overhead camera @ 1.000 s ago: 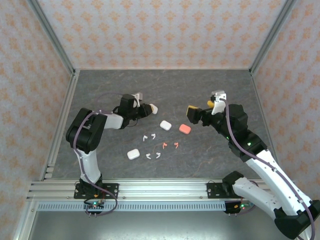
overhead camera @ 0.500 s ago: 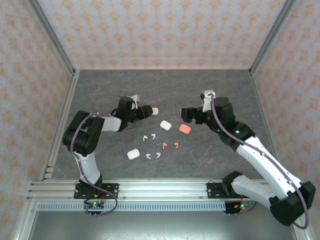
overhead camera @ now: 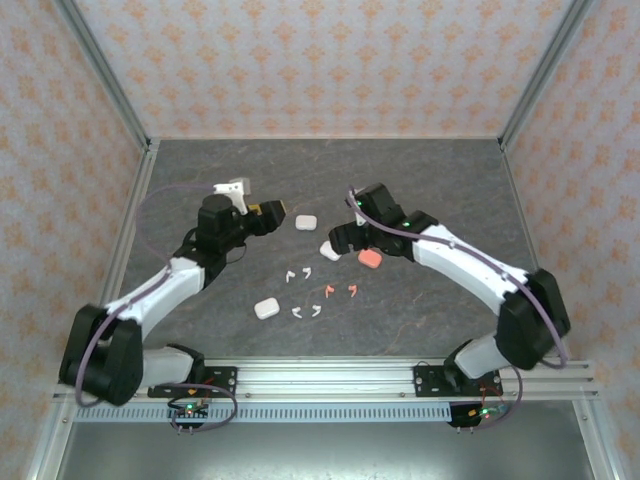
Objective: Insert wireless bluetooth earbuds into charging case
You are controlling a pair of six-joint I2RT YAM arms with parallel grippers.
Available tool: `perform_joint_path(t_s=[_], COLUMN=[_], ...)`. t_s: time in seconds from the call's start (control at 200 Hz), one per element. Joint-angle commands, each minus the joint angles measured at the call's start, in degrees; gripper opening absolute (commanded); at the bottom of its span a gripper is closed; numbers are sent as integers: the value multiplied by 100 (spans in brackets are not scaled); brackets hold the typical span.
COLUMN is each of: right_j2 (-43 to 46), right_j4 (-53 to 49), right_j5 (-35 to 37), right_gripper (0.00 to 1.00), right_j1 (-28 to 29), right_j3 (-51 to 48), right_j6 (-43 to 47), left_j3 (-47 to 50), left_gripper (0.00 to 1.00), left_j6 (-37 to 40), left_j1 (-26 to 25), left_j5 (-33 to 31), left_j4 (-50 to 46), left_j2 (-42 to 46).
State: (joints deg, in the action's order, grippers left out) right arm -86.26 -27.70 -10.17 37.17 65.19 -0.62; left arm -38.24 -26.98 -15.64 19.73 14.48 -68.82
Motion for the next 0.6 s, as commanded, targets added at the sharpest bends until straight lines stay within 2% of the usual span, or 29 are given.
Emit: perform_joint_path(t_s=[0.0, 0.115, 0.325, 0.596], right_j2=[-533, -1129, -1811, -2588], right_j4=[-402, -609, -829, -904], right_j5=[244, 307, 194, 99], right_gripper=[92, 90, 88, 85], right_j1=[92, 123, 235, 239], right_j3=[429, 787, 1245, 1729], right_j6=[202, 258, 448, 502], left_j3=[301, 420, 523, 547], left_gripper=[87, 100, 100, 100], left_j6=[144, 198, 182, 202], left_j1=[47, 55, 61, 55], left_j5=[-786, -1092, -1137, -1094], left_j4=[-732, -1321, -1851, -1900], left_j2=[938, 1734, 2372, 2400])
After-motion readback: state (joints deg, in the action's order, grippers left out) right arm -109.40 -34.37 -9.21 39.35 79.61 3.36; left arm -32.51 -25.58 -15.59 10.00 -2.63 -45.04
